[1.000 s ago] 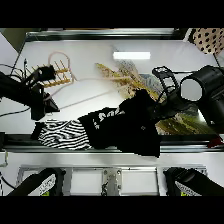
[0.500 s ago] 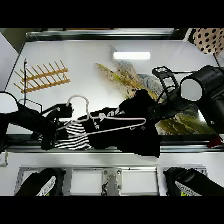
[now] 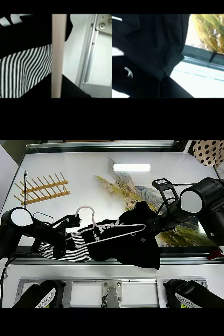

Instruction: Fold the clothes and pants, and hang the long-sleeved shirts on hangers.

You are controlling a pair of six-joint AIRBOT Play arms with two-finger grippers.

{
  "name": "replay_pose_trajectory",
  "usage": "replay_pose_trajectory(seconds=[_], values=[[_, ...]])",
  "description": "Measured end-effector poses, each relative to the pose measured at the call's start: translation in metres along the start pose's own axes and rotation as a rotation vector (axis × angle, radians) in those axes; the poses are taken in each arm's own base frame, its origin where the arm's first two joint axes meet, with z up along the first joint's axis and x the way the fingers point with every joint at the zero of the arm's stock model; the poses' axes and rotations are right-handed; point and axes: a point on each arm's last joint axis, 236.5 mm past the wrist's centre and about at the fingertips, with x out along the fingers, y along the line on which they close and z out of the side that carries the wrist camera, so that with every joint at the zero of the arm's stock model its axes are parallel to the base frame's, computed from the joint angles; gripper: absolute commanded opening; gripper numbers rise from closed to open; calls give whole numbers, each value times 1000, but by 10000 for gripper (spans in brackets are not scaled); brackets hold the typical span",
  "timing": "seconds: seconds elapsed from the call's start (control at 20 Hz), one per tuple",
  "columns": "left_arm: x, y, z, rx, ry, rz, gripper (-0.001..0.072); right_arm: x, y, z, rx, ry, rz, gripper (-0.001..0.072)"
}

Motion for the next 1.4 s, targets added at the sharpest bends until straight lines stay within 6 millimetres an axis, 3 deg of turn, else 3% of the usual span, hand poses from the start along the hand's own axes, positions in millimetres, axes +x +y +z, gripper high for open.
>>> replay_pose_trajectory(seconds=[0.55,1.0,1.4], values=[[25,-8,33,118,-7,-1,16,0,0,1,0,-4,1,20],[27,-4,42,70,-27,27,15,-2,1,2,-4,-12,7,21],[27,-3,43,48,-34,28,15,-20,0,-4,-11,-55,22,20]])
